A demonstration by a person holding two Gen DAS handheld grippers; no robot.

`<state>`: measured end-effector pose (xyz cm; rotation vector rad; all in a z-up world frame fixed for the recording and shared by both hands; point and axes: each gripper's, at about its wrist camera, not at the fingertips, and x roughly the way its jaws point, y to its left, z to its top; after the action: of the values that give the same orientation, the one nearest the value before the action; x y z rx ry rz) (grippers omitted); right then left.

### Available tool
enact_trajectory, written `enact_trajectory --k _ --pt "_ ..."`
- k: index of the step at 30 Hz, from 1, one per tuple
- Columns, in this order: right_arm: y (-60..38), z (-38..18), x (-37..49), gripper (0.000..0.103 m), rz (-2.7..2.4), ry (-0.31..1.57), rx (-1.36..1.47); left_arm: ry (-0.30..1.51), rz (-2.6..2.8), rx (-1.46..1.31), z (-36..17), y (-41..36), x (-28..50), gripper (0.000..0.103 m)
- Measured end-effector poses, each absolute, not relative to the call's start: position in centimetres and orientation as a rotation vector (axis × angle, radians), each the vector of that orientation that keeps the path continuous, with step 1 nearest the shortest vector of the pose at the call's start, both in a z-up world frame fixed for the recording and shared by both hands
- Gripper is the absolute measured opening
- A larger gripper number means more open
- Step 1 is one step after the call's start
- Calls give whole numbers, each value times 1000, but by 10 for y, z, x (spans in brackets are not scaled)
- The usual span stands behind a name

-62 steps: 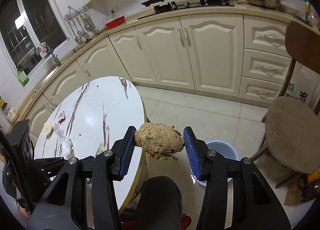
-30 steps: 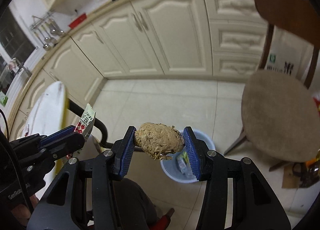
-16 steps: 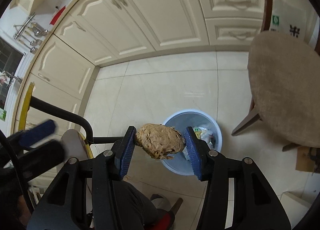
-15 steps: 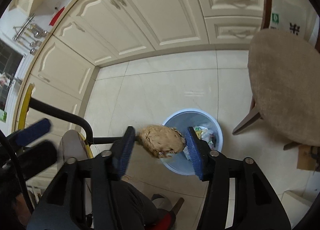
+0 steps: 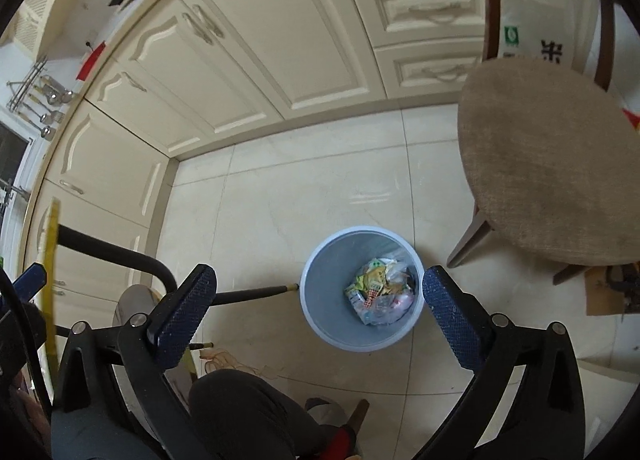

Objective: Collect trash
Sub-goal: 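Bring both open tools back over the table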

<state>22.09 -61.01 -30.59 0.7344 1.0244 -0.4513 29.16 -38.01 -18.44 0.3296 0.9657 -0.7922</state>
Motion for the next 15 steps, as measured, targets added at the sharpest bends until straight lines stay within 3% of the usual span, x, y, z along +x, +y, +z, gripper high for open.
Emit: enact_trajectory --k 15 --pt "-501 -140 228 103 -365 757 503 731 -720 187 -97 -193 223 102"
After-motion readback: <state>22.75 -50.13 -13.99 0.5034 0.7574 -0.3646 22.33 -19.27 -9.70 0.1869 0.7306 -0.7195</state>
